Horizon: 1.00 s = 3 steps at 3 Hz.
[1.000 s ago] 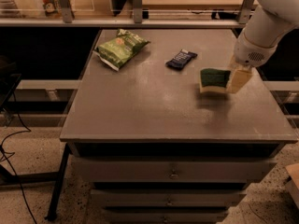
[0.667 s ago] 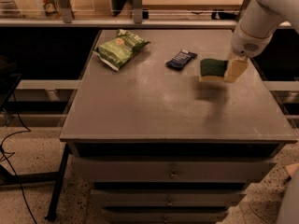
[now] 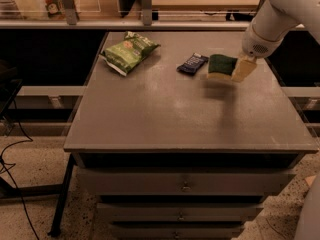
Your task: Move sponge near rxbar blueberry
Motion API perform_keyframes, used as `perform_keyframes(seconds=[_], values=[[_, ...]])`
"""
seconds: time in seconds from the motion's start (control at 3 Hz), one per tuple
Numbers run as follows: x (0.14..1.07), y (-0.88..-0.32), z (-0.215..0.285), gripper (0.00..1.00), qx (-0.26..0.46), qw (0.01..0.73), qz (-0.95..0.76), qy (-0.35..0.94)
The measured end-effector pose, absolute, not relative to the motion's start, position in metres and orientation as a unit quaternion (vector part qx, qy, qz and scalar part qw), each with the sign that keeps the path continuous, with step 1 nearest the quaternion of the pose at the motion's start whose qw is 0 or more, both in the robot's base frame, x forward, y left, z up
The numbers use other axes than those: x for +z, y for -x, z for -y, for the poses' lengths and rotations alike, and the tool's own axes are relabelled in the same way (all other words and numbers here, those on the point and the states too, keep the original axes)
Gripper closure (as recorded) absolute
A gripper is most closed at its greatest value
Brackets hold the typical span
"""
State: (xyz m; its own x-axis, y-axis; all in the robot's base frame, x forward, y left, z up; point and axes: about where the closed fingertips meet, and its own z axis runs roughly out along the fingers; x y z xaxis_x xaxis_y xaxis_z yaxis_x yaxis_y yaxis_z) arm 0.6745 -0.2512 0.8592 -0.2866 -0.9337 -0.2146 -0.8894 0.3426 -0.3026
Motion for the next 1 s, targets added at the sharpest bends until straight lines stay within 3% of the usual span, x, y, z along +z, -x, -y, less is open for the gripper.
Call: perform_keyframes(seconds=[0.33, 1.0], values=[[0.85, -0.687, 0.24, 0.82, -0.05, 0.204, -0.8, 0.562], [0.84, -0.7, 0.221, 0.35, -0.009, 0.233, -0.813, 0.534]])
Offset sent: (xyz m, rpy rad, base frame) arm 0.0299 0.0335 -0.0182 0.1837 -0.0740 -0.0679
